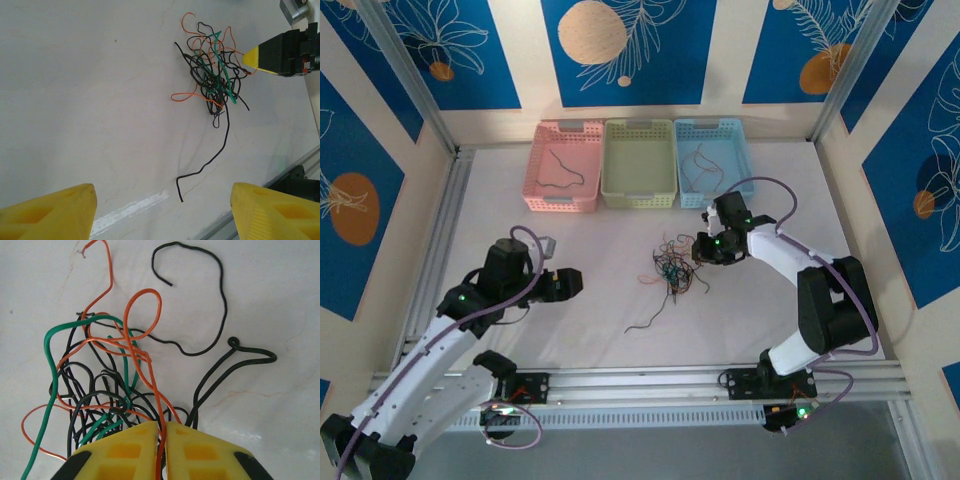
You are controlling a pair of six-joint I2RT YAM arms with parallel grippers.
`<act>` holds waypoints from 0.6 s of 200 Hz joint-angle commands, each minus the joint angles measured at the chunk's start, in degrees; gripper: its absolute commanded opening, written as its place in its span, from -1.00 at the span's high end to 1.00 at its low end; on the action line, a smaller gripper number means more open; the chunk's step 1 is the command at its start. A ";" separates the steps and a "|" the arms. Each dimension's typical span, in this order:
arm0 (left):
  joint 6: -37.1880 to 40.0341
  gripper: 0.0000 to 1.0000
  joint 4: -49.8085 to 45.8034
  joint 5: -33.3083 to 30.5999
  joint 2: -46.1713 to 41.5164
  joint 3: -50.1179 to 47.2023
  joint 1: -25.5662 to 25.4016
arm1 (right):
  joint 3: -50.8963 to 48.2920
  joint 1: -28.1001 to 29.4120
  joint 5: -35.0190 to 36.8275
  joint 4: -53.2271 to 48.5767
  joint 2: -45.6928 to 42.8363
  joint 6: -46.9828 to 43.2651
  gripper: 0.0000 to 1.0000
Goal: Untangle the cables
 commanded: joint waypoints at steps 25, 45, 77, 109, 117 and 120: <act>-1.77 -0.40 6.49 5.68 1.67 -0.79 -2.53 | -1.07 4.13 -8.23 4.06 -6.49 -3.07 1.00; -2.39 -0.40 9.37 6.49 3.16 -0.83 -4.64 | -1.28 6.83 -14.42 7.14 -8.62 -2.80 1.00; -3.44 -0.38 12.69 6.01 5.89 -1.62 -6.24 | -1.64 9.73 -21.78 10.81 -12.99 -1.64 1.00; -4.94 -0.32 18.92 7.39 9.39 -3.20 -7.32 | -0.87 10.62 -24.88 10.76 -14.51 -1.08 1.00; -4.72 -0.24 20.67 8.12 10.77 -3.24 -7.99 | -1.07 10.58 -25.62 11.17 -14.93 -0.86 1.00; -4.56 -0.23 21.30 8.38 11.33 -3.23 -8.37 | -1.13 10.64 -25.85 11.42 -15.14 -0.82 1.00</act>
